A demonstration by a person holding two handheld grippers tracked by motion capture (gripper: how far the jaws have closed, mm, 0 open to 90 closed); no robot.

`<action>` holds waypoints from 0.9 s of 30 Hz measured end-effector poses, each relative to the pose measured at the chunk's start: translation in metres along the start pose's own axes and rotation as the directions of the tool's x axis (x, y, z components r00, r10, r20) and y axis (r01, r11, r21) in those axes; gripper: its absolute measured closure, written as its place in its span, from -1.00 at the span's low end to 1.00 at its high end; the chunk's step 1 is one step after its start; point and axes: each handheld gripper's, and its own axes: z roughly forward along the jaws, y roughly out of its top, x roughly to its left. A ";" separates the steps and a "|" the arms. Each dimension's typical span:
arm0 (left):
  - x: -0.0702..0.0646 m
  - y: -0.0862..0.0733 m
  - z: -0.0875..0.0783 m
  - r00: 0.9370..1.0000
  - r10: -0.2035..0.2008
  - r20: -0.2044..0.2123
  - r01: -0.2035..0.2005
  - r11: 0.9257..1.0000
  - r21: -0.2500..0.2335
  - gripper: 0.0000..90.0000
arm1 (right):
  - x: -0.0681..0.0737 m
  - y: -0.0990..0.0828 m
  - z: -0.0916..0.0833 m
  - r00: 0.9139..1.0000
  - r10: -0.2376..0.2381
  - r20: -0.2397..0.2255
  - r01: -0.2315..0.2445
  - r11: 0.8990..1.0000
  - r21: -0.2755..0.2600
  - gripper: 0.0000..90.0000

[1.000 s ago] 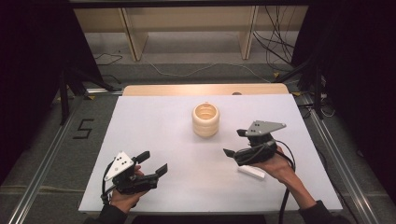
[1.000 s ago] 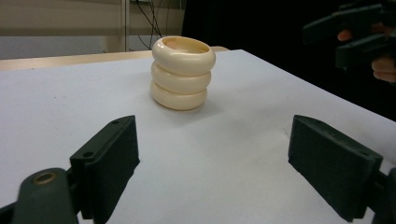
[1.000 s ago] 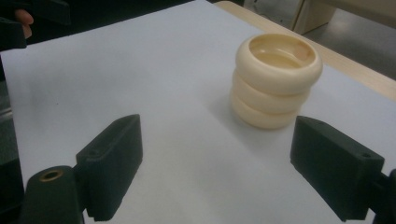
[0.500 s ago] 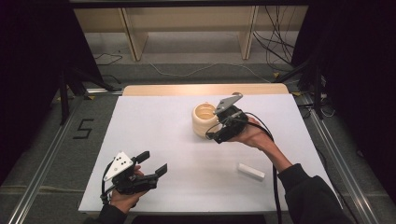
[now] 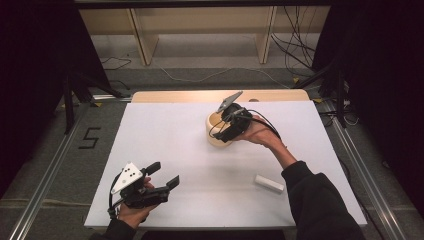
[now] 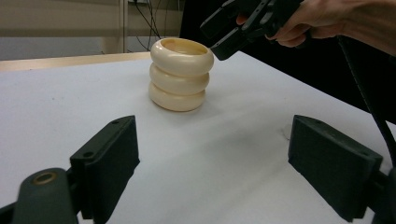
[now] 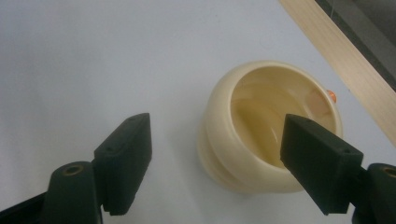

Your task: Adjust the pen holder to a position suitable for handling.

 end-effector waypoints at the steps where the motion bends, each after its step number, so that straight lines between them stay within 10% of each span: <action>1: 0.000 0.000 0.000 1.000 -0.001 0.000 0.001 1.000 0.000 -0.65 | 0.000 0.000 0.000 1.000 0.000 0.000 0.000 1.000 0.000 -0.42; 27: 0.000 0.000 0.000 1.000 0.000 0.001 0.000 1.000 0.000 -0.65 | -0.011 0.006 0.033 0.999 -0.018 -0.030 0.021 0.994 0.106 0.42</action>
